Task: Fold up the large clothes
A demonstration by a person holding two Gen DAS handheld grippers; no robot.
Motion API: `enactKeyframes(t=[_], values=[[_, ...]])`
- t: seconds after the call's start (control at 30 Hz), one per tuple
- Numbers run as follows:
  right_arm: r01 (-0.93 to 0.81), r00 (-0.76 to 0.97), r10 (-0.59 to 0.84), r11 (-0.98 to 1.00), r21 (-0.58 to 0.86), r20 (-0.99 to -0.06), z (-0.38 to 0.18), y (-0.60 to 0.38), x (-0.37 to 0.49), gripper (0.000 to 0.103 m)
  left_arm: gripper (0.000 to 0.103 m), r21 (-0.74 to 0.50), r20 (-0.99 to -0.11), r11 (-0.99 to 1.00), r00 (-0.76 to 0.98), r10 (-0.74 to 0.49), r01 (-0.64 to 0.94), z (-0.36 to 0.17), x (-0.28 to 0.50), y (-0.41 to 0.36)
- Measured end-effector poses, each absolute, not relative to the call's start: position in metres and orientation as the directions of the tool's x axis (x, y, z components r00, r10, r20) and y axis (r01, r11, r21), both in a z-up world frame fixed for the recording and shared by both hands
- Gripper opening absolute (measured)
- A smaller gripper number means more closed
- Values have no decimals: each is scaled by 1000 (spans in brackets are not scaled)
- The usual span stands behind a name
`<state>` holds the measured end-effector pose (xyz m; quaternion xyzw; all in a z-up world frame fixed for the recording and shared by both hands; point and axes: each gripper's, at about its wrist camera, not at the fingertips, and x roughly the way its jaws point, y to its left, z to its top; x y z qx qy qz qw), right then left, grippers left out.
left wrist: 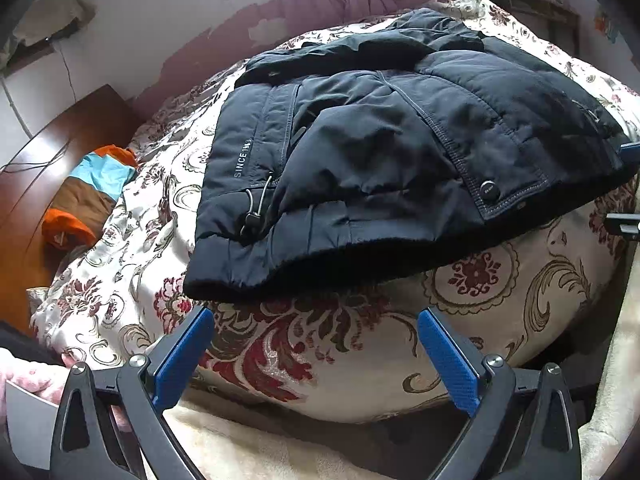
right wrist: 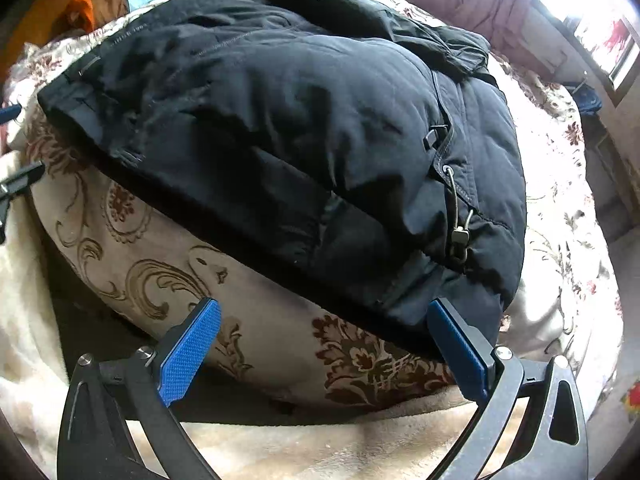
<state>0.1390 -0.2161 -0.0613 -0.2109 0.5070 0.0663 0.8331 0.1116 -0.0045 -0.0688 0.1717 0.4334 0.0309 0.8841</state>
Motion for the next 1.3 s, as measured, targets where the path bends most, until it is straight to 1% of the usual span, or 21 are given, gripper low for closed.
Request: enactKeyframes(t=[0.23,0.37,0.5,0.63,0.73,0.87,1.07,1.13,1.2,1.3], values=[[-361,470,-281,804,-472,-837,-84,-191,147,101,102,290,-767,953,616,180,83,-67,114,1],[-370,525,-310,756,-541,-792,-87,-174,146,101,102,260,-771,963,616,163,71,-66,113,8],[-316,618,-311,743,-590,-722,-80,-167,149,101,102,248,-779,965,609,148,82,-68,116,8],[-269,688,-244,790,-552,-684,-66,-168,148,101,102,243,-795,965,590,141,97,-73,122,7],[-216,763,-180,834,-507,-621,-44,-175,139,101,102,232,-797,968,589,133,95,-73,123,7],[-194,788,-139,868,-456,-599,-37,-183,129,101,102,230,-796,969,591,133,92,-72,123,7],[-167,838,-79,905,-390,-541,-27,-194,119,101,102,242,-781,964,612,127,108,-70,120,2],[-160,845,-61,919,-361,-531,-25,-196,117,101,102,257,-765,960,631,131,112,-69,119,0],[-161,847,-48,926,-341,-530,-24,-209,134,101,102,281,-748,953,648,142,115,-70,121,-4],[-156,851,-31,939,-308,-525,-24,-213,135,101,102,358,-700,930,682,210,80,-77,127,-9]])
